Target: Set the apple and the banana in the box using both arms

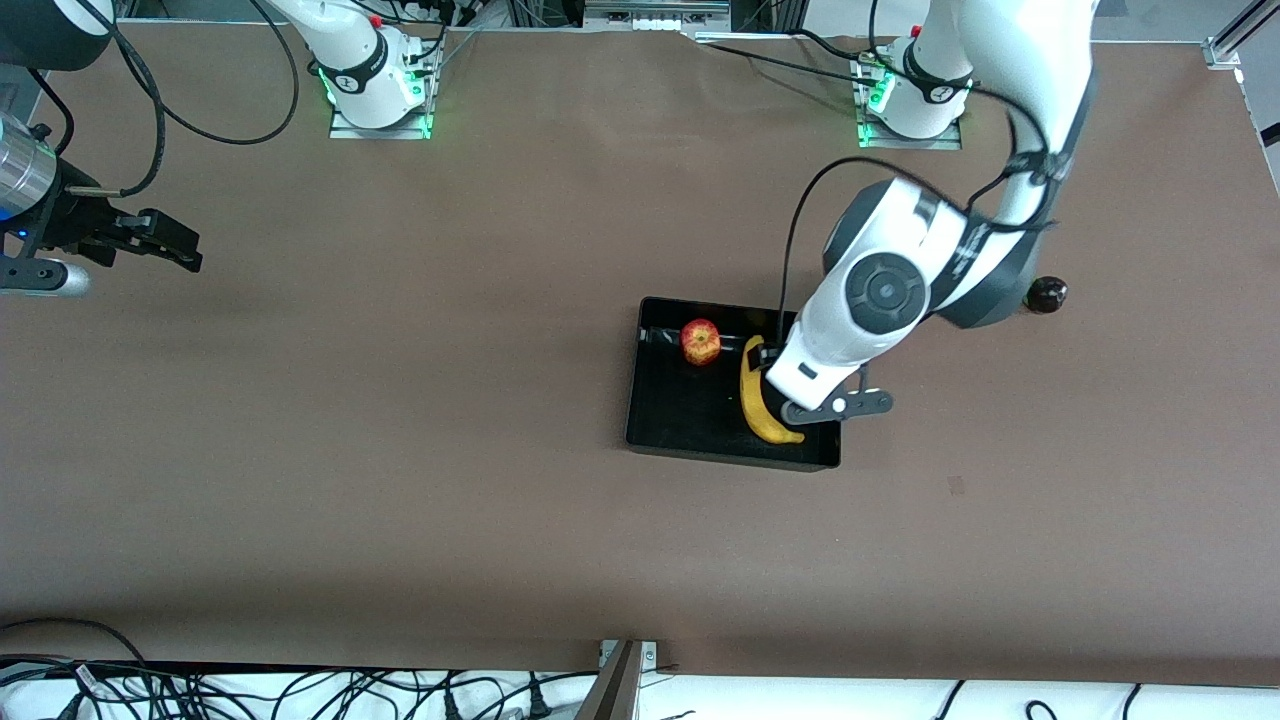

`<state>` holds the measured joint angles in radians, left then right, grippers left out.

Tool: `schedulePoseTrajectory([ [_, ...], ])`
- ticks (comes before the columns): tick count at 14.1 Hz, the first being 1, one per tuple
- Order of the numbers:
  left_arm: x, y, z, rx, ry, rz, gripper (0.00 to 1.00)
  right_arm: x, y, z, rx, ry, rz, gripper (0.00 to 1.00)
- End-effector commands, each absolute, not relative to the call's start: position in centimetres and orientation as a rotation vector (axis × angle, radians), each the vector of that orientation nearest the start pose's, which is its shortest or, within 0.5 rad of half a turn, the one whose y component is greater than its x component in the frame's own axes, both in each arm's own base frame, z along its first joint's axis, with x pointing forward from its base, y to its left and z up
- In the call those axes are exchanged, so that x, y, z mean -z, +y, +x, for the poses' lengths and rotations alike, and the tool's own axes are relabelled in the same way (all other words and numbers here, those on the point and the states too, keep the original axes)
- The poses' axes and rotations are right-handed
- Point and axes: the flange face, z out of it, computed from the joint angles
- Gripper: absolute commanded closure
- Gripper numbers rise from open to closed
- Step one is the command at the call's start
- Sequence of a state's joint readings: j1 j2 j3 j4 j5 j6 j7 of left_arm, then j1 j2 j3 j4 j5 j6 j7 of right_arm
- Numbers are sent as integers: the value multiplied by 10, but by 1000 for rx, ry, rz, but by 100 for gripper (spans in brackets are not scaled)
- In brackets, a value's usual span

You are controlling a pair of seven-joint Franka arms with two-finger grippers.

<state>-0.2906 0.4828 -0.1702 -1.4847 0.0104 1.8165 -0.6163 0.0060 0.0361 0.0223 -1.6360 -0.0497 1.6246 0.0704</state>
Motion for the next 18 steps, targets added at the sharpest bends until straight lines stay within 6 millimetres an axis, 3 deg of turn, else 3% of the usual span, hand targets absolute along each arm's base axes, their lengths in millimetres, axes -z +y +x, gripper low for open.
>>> schedulePoseTrajectory([
  [1, -437, -255, 601, -248, -289, -3069, 0, -582, 9, 570, -75, 44, -3192, 0],
  [5, -511, -204, 589, -197, -365, -3066, 0, -582, 9, 570, -78, 44, -3190, 0],
  [7, -549, -168, 578, -195, -335, -3079, 0, -582, 8, 570, -78, 46, -3192, 0],
  [10, -591, -96, 568, -176, -294, -3105, 0, -582, 8, 570, -78, 46, -3190, 0],
  [14, -615, -24, 563, -121, -218, -3117, 0, -582, 4, 570, -78, 61, -3190, 0],
  [18, -620, 32, 561, -105, -188, -3122, 0, -582, 4, 570, -78, 64, -3188, 0],
])
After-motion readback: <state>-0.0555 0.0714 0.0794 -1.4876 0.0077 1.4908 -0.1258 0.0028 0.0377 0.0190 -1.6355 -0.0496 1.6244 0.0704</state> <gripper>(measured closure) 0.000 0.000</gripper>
